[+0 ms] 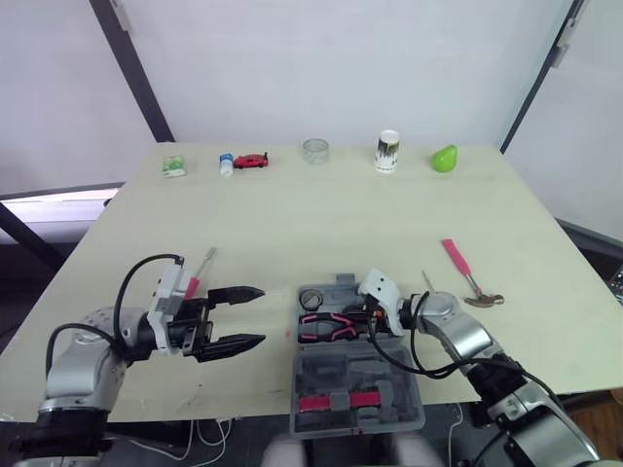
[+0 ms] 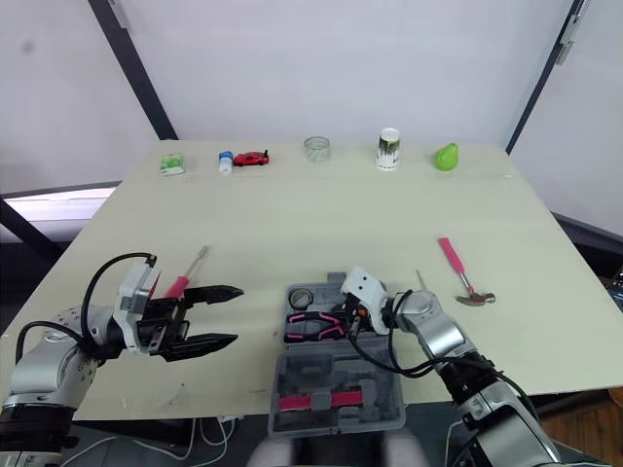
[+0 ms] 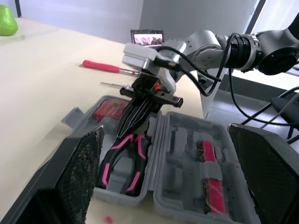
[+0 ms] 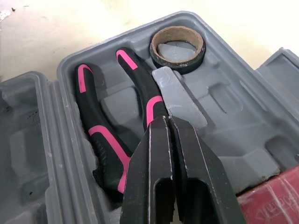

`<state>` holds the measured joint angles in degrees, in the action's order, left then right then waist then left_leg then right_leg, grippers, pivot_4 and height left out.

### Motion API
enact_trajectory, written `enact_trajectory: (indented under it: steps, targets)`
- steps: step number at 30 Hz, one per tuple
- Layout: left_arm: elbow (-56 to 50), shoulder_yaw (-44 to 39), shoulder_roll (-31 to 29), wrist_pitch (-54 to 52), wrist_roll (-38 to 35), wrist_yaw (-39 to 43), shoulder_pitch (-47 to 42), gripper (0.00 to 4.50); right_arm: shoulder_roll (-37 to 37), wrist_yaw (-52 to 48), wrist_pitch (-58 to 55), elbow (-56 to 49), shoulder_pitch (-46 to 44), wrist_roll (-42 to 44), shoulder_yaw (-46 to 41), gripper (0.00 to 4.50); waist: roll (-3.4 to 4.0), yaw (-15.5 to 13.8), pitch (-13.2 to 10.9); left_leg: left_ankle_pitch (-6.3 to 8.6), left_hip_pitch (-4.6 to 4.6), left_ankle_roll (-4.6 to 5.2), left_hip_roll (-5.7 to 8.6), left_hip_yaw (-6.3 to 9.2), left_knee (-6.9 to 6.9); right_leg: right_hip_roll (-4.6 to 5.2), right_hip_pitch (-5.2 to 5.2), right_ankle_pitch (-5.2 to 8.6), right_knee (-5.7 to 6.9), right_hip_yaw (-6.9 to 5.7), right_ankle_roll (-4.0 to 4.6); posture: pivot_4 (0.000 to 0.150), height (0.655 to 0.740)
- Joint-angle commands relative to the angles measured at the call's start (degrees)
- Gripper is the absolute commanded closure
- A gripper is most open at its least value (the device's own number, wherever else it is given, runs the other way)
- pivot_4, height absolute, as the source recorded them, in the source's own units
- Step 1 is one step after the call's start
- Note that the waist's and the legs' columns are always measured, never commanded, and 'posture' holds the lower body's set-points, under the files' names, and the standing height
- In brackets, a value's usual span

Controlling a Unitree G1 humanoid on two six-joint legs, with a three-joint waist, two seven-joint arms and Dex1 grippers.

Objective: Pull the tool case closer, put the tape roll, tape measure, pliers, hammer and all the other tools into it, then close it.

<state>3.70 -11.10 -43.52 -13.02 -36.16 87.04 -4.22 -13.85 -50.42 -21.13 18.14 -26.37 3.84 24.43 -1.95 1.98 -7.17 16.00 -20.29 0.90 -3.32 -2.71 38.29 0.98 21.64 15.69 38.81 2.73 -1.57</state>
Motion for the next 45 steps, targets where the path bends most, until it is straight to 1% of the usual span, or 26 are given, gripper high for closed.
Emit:
enact_trajectory:
  steps: [1,5,7,10,11,13,15,16,17,20,24,28,31,33,37,38,42,45]
  targets:
    - [-1.6,-0.8,-0.1,0.4,-0.2,-0.5,0.6,0.0,-0.9,0.4,-7.0,11.9,3.6,-6.9,7.3,4.41,0.05,0.3,0.2,0.0,0.15,0.0,-0.01,-0.01,-0.08,0.0,-0.07,0.06,0.02,0.07,0.1,0.15,0.74]
    - [-1.6,-0.9,0.3,1.1,0.6,-2.1,1.2,0.0,-0.8,0.6,-6.6,11.2,3.3,-6.2,5.9,4.41,0.26,0.4,0.7,0.0,0.38,0.0,-0.02,-0.08,-0.31,-0.01,-0.1,0.12,0.03,0.18,0.18,0.15,0.74]
    - [-1.6,-1.0,0.8,1.2,1.0,-3.7,1.4,0.0,-0.9,1.0,-3.4,8.5,3.5,-4.5,3.4,4.41,0.27,0.4,0.7,0.0,0.38,0.0,-0.03,-0.06,-0.32,-0.01,-0.1,0.13,0.03,0.17,0.2,0.15,0.74]
    - [-1.8,-1.5,2.0,1.1,1.5,-6.8,2.2,0.0,-0.8,1.5,1.2,0.1,4.7,0.1,-2.7,4.41,0.3,0.2,0.7,0.0,0.33,-0.01,-0.06,-0.05,-0.34,0.03,-0.07,0.13,0.01,0.16,0.19,0.15,0.74]
    - [-2.0,-1.5,2.3,1.0,1.6,-7.8,2.6,0.0,-0.8,1.7,1.5,-2.9,5.3,1.6,-4.6,4.41,0.42,0.1,0.5,0.01,0.27,-0.01,-0.1,-0.03,-0.34,0.06,-0.03,0.15,0.0,0.14,0.18,0.15,0.74]
    - [-2.2,-1.9,3.6,0.9,1.7,-10.6,3.2,0.0,-1.4,2.0,2.9,-8.6,6.9,3.1,-6.9,4.41,0.59,-0.1,0.2,0.01,-0.07,-0.01,-0.12,-0.03,-0.3,0.19,0.13,0.18,-0.07,0.12,0.08,0.15,0.74]
    - [-2.4,-2.2,5.0,1.4,2.3,-13.7,3.5,0.0,-2.1,2.0,3.4,-13.4,8.7,4.3,-8.1,4.41,0.77,-0.1,0.0,0.0,-0.74,-0.01,0.01,-0.06,-0.2,0.31,0.75,0.13,-0.01,0.16,-0.01,0.15,0.74]
    - [-2.5,-2.3,5.8,1.8,2.7,-15.3,3.5,0.0,-2.2,2.2,3.3,-15.7,9.5,5.2,-8.8,4.41,0.8,-0.1,0.0,0.0,-1.13,-0.01,0.06,-0.05,-0.12,0.35,1.11,0.01,0.04,0.14,-0.3,0.15,0.74]
    - [-2.7,-2.5,6.5,1.6,2.7,-16.8,3.6,0.0,-2.0,3.1,3.5,-18.0,10.3,5.8,-9.7,4.41,0.77,-0.1,0.0,0.0,-1.54,-0.01,0.06,0.04,0.01,0.33,1.43,-0.02,0.07,0.05,-0.35,0.15,0.74]
    - [-3.7,-3.2,8.0,-0.5,1.8,-20.8,4.1,0.0,-0.6,5.0,4.9,-23.2,12.1,9.0,-13.1,4.41,0.76,0.3,0.0,-0.01,-2.33,-0.01,0.1,0.07,0.08,0.25,2.14,-0.1,0.08,0.06,-0.42,0.15,0.74]
    - [-4.9,-4.9,9.9,-2.3,0.7,-25.9,5.0,0.0,-0.4,9.1,4.5,-28.4,15.0,11.2,-18.4,4.41,0.79,0.2,-0.1,0.0,-2.43,-0.01,0.05,0.18,0.04,0.17,2.17,-0.09,0.01,-0.01,-0.41,0.15,0.74]
    - [-4.9,-8.3,11.9,-2.9,0.1,-31.2,7.1,0.0,-4.8,9.0,2.9,-34.6,23.1,14.9,-24.7,4.41,0.71,-0.3,-0.2,0.0,-2.47,-0.01,0.06,0.22,0.04,0.28,2.15,-0.09,-0.02,-0.06,-0.43,0.15,0.74]
    - [-3.8,-11.3,12.8,-2.0,0.2,-33.8,9.6,0.0,-8.2,9.3,3.8,-38.2,30.7,16.8,-30.3,3.66,0.63,-0.6,-0.3,0.0,-2.46,-0.01,0.11,0.19,0.04,0.39,2.1,-0.07,-0.05,-0.08,-0.47,0.15,0.74]
    - [-2.6,-14.0,13.2,-1.5,0.2,-35.9,11.2,0.0,-9.9,9.9,5.3,-40.4,36.5,17.6,-35.1,2.67,0.62,-0.8,-0.4,0.0,-2.45,0.0,0.12,0.18,0.04,0.39,2.08,-0.07,-0.07,-0.09,-0.47,0.15,0.74]
    - [-0.2,-18.9,13.3,-0.9,0.3,-38.2,14.7,0.0,-11.3,9.1,8.3,-43.9,48.3,19.9,-44.1,0.47,0.61,-1.0,-0.4,0.0,-2.31,0.0,0.13,0.16,0.05,0.23,2.01,-0.04,-0.07,-0.06,-0.45,0.15,0.74]
    - [0.2,-19.7,13.2,-0.7,0.4,-38.3,15.6,0.0,-11.2,8.8,9.2,-44.3,51.1,20.5,-46.2,0.14,0.6,-1.0,-0.5,0.0,-2.24,0.0,0.11,0.16,0.05,0.15,1.97,-0.04,-0.07,-0.03,-0.44,0.15,0.74]
    - [1.8,-22.5,12.9,0.0,0.6,-38.8,18.5,0.0,-10.7,7.7,11.6,-44.1,59.9,22.2,-52.7,0.14,0.61,-1.1,-0.6,-0.01,-2.09,0.0,0.05,0.07,0.08,0.13,1.89,0.08,-0.03,0.07,-0.25,0.15,0.74]
    - [2.7,-24.7,13.2,-0.1,0.5,-41.1,19.2,0.0,-10.3,7.3,13.2,-43.0,64.2,23.3,-56.1,0.14,0.56,-1.2,-0.7,0.0,-2.06,-0.01,0.01,0.02,0.07,0.19,1.87,0.1,-0.05,0.13,-0.24,0.15,0.74]
